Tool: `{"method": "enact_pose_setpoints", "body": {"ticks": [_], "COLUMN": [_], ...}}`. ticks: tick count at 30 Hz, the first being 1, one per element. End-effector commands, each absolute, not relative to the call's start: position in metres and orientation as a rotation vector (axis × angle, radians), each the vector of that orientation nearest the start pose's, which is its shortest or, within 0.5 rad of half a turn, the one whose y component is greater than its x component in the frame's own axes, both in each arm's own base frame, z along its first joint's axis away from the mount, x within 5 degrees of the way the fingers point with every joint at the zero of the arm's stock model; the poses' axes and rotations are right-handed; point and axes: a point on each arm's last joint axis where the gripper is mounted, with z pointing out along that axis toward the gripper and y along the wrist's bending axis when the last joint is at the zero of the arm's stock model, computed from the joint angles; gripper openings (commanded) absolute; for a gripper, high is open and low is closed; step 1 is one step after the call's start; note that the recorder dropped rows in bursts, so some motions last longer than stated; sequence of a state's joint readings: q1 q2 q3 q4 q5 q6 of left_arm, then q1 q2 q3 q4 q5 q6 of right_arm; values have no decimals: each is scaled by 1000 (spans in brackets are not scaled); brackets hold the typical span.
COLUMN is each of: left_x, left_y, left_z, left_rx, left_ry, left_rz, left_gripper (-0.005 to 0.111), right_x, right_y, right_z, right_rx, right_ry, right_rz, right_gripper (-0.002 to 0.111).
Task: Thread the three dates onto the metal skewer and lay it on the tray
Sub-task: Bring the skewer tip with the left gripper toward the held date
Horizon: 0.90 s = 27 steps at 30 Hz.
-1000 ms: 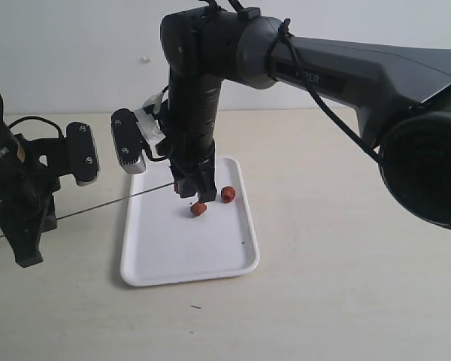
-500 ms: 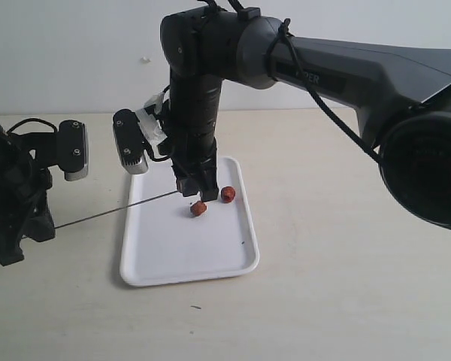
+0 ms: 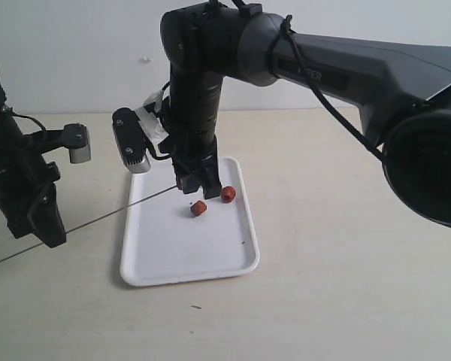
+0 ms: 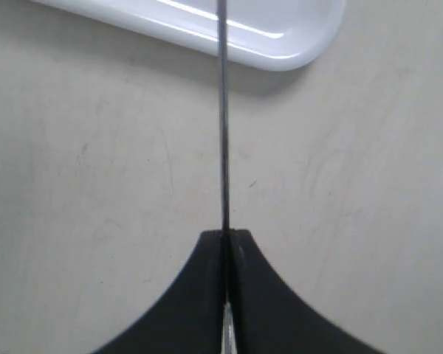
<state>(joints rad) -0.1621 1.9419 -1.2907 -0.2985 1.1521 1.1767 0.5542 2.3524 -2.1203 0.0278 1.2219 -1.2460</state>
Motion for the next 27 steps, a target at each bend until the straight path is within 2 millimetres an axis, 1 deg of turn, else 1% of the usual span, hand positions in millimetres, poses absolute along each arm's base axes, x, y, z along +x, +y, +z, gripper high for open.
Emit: {"method": "enact_pose_setpoints", "body": {"ticks": [1,7,18,24,27], "left_x": [347,348,346,345,346], "left_y": [-81,-81,-80,-80,-80], "left_z": [172,172,172,173,173], "left_rx": [1708,1705,1711,1718,1713], "left_ry": [2577,2571,2593,2598,2594], "left_rz": [-486,-465,-464,-474,-466], "left_gripper": [0,0,0,0,0], "right_x": [420,419,419,421,421], "right_y": [262,264,263,260,260], "right_z": [200,200,200,200,200], "right_rx": [-2297,-2302,-2310,-2319,-2303], "right_ry": [1811,1791,1787,1796,1816], "right_rz": [-77,-41,-58,-114,-111], "right_gripper": [32,32,32,32,32]}}
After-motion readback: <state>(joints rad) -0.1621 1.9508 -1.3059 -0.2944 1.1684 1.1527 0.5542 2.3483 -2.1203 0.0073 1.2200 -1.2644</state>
